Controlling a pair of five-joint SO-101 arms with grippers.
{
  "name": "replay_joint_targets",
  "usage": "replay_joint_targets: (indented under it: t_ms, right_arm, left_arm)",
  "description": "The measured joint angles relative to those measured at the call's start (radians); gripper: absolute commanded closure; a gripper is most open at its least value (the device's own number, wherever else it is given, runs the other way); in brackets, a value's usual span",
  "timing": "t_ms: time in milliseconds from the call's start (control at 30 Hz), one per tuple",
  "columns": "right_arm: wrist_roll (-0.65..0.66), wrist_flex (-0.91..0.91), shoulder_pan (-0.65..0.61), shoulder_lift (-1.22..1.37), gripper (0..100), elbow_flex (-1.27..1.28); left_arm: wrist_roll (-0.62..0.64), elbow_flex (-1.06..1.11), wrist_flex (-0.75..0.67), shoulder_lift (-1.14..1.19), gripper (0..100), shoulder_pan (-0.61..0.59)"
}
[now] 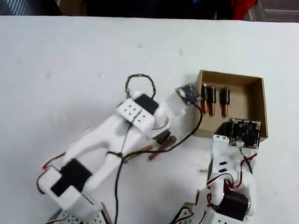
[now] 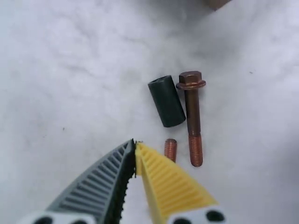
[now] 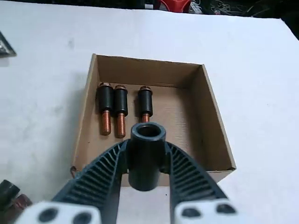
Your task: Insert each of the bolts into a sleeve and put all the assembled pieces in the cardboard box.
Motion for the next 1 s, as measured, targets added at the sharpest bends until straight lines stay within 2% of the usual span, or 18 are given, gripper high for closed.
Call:
replay_joint_targets:
  t_ms: [300,1000]
  right_arm:
    - [-0.002,-0.081,0.035,0.0,98.1,0.055]
    - [-0.002,-0.104,0.037,0.0,98.1,0.083]
  left_arm:
    - [0.0,-0.15,0.0,0.186,98,0.0]
    - [0.0,-0.195,0.011,0.199,98,0.002]
